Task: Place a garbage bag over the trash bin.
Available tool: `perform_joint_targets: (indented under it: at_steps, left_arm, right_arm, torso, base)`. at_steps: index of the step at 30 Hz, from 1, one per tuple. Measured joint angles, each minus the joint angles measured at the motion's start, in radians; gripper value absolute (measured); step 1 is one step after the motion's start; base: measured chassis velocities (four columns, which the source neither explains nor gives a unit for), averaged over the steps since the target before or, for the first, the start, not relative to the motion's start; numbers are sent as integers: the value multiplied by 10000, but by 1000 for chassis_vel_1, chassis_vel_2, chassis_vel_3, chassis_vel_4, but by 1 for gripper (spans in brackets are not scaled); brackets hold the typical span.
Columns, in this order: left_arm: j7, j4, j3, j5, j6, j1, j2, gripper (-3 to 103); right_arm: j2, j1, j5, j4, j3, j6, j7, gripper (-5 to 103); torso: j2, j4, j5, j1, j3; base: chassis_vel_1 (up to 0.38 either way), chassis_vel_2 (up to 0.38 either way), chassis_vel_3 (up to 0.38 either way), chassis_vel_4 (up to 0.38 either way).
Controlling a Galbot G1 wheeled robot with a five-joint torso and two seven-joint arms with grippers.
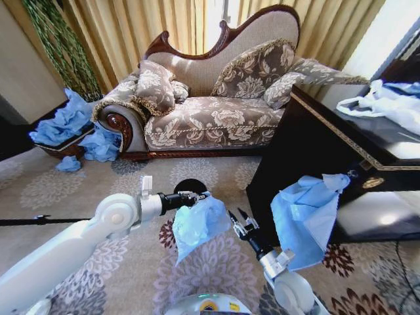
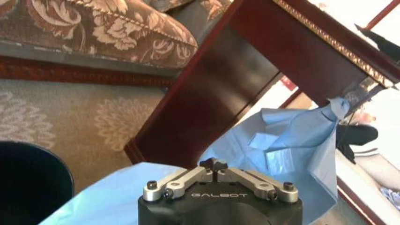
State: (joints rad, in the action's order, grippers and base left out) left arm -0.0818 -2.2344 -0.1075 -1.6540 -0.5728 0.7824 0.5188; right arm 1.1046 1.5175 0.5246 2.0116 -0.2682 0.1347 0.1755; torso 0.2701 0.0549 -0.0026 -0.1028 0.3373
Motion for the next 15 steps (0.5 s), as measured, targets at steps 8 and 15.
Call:
perform_joint_targets:
  at_steps: [8,15]
  left_arm:
    - [6,69,135,-411,1,-480,-186,0]
    - [38,28,206,-761,-27,-866,-403,0]
  right_arm:
    - [-13,-109,26,-27,84,-47,115,3]
    - [-20,-420,113,-87,398,-197,122,0]
  torso:
    - [0,0,-1,0,0]
    - [0,1,-2,0,0]
  base:
    - [0,0,0,0]
    - [0,0,0,0]
